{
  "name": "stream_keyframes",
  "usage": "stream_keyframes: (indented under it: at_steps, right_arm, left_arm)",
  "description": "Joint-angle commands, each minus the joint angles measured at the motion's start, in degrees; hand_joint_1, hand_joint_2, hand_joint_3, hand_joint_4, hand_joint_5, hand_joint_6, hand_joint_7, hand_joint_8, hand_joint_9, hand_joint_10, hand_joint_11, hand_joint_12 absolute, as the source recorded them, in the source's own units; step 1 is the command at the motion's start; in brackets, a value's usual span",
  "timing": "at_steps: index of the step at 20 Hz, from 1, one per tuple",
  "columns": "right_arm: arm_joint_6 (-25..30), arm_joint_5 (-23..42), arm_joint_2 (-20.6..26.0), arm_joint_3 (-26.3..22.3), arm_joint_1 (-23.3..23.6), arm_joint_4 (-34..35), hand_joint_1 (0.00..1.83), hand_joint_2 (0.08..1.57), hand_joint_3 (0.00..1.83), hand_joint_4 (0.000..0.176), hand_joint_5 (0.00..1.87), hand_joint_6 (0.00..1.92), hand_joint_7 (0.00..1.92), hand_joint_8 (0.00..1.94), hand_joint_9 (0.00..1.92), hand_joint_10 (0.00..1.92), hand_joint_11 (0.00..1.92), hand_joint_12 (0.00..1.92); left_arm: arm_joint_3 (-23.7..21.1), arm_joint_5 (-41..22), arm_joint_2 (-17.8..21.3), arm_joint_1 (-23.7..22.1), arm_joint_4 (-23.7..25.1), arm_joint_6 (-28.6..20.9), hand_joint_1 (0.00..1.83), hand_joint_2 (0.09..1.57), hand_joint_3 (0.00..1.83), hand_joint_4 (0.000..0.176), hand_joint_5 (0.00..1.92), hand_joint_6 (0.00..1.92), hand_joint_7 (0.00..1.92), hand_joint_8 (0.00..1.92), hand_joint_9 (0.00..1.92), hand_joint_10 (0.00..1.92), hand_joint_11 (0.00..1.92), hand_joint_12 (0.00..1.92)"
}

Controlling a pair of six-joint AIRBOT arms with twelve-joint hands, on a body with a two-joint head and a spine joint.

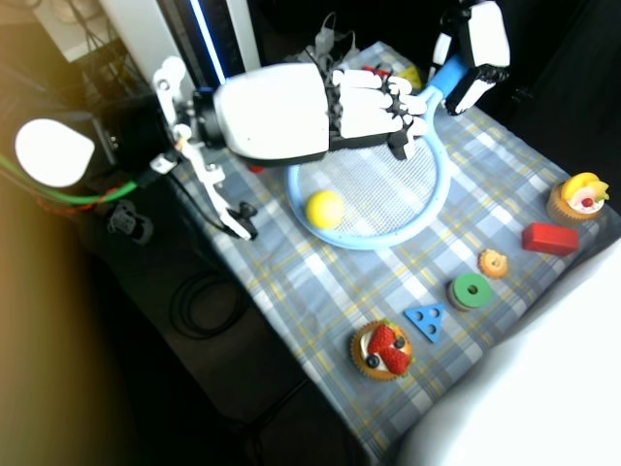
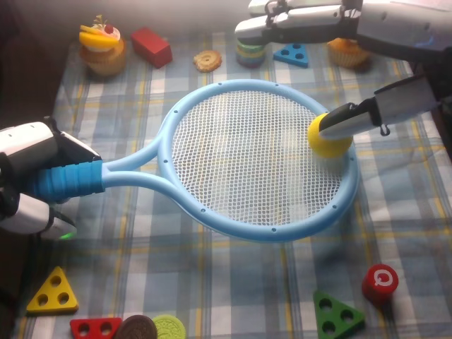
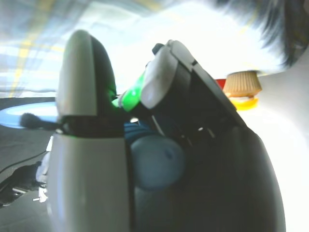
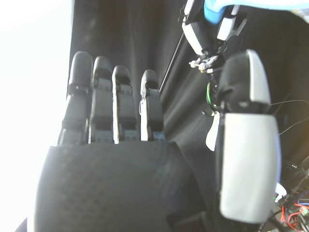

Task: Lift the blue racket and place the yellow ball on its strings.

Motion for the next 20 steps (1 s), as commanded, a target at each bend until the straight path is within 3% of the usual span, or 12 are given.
stream_keyframes:
  at_steps: [1, 5, 9, 10, 11, 12, 13, 14, 16, 17, 18, 20]
  right_arm:
    - [-0.46, 5.88, 0.31, -0.07, 1.02, 3.93, 0.81, 0.95, 0.0, 0.094, 0.24, 0.0, 0.26, 0.0, 0.33, 0.01, 0.0, 1.08]
    - [-1.54, 6.81, 0.88, -0.11, 1.02, 5.59, 0.8, 0.95, 0.0, 0.104, 0.24, 0.01, 0.27, 0.01, 0.3, 0.01, 0.01, 0.91]
    - [-1.59, 6.86, 1.15, -0.1, 1.02, 5.71, 0.78, 0.97, 0.0, 0.066, 0.28, 0.0, 0.29, 0.0, 0.33, 0.01, 0.0, 0.98]
    - [-1.61, 6.86, 1.23, -0.1, 1.02, 5.76, 0.79, 0.97, 0.0, 0.075, 0.28, 0.0, 0.29, 0.0, 0.33, 0.01, 0.0, 1.0]
    - [-1.62, 6.87, 1.32, -0.1, 1.02, 5.79, 0.8, 0.98, 0.0, 0.085, 0.27, 0.0, 0.29, 0.0, 0.34, 0.01, 0.0, 1.0]
    - [-1.62, 6.88, 1.36, -0.1, 1.02, 5.82, 0.79, 0.97, 0.0, 0.089, 0.27, 0.0, 0.3, 0.0, 0.35, 0.01, 0.0, 1.01]
    - [-1.63, 6.88, 1.37, -0.09, 1.02, 5.87, 0.79, 0.97, 0.0, 0.1, 0.28, 0.0, 0.3, 0.0, 0.34, 0.01, 0.0, 1.0]
    - [-1.68, 6.89, 1.38, -0.09, 1.02, 5.97, 0.81, 0.97, 0.0, 0.102, 0.28, 0.0, 0.3, 0.0, 0.34, 0.01, 0.0, 1.0]
    - [-1.8, 6.94, 1.52, -0.09, 1.02, 6.16, 0.84, 0.95, 0.0, 0.088, 0.28, 0.0, 0.3, 0.0, 0.34, 0.01, 0.0, 1.0]
    - [-1.82, 6.95, 1.62, -0.1, 1.02, 6.25, 0.83, 0.96, 0.0, 0.089, 0.28, 0.0, 0.3, 0.0, 0.34, 0.01, 0.0, 1.0]
    - [-1.82, 6.98, 1.78, -0.11, 1.02, 6.45, 0.83, 0.95, 0.0, 0.078, 0.29, 0.01, 0.3, 0.0, 0.34, 0.0, 0.0, 1.0]
    - [-1.84, 7.05, 1.94, -0.11, 1.02, 6.76, 0.8, 0.96, 0.0, 0.088, 0.29, 0.0, 0.31, 0.0, 0.35, 0.0, 0.01, 0.99]
  left_arm:
    - [0.42, -5.12, -0.21, -0.58, -0.22, -0.72, 1.82, 1.13, 0.0, 0.088, 0.86, 1.92, 0.96, 1.92, 1.23, 1.92, 1.43, 1.92]
    - [1.55, -4.1, -0.51, -0.59, -0.64, -0.72, 1.8, 1.14, 0.0, 0.081, 0.88, 1.92, 0.98, 1.92, 1.24, 1.92, 1.41, 1.92]
    - [1.74, -3.81, -0.53, -0.53, -0.86, -0.72, 1.79, 1.14, 0.0, 0.088, 0.83, 1.92, 0.94, 1.92, 1.23, 1.92, 1.41, 1.92]
    - [1.74, -3.77, -0.53, -0.51, -0.86, -0.72, 1.66, 1.16, 0.01, 0.093, 0.76, 1.92, 0.89, 1.92, 1.18, 1.92, 1.28, 1.92]
    - [1.77, -3.76, -0.53, -0.49, -0.86, -0.72, 1.59, 1.14, 0.0, 0.088, 0.75, 1.92, 0.84, 1.92, 1.15, 1.92, 1.3, 1.92]
    - [1.78, -3.76, -0.53, -0.47, -0.86, -0.71, 1.48, 1.15, 0.0, 0.0, 0.8, 1.82, 0.81, 1.92, 1.11, 1.92, 1.3, 1.92]
    - [1.79, -3.74, -0.53, -0.43, -0.86, -0.71, 1.42, 1.14, 0.0, 0.0, 0.85, 1.62, 0.78, 1.92, 1.06, 1.92, 1.26, 1.92]
    - [1.79, -3.74, -0.52, -0.39, -0.86, -0.71, 1.36, 1.11, 0.0, 0.0, 0.88, 1.46, 0.66, 1.92, 0.89, 1.92, 1.08, 1.92]
    - [1.83, -3.73, -0.51, -0.29, -0.99, -0.71, 1.2, 1.1, 0.0, 0.0, 0.98, 0.99, 0.54, 1.92, 0.69, 1.92, 0.78, 1.92]
    - [1.85, -3.75, -0.5, -0.22, -1.08, -0.7, 1.18, 1.1, 0.0, 0.0, 1.01, 0.94, 0.51, 1.92, 0.62, 1.92, 0.68, 1.92]
    - [1.85, -3.81, -0.48, -0.13, -1.2, -0.7, 1.17, 1.09, 0.0, 0.0, 1.02, 0.92, 0.47, 1.92, 0.54, 1.92, 0.54, 1.92]
    - [1.84, -3.9, -0.43, -0.05, -1.27, -0.7, 1.14, 1.12, 0.0, 0.0, 0.96, 1.01, 0.35, 1.71, 0.35, 1.86, 0.25, 1.91]
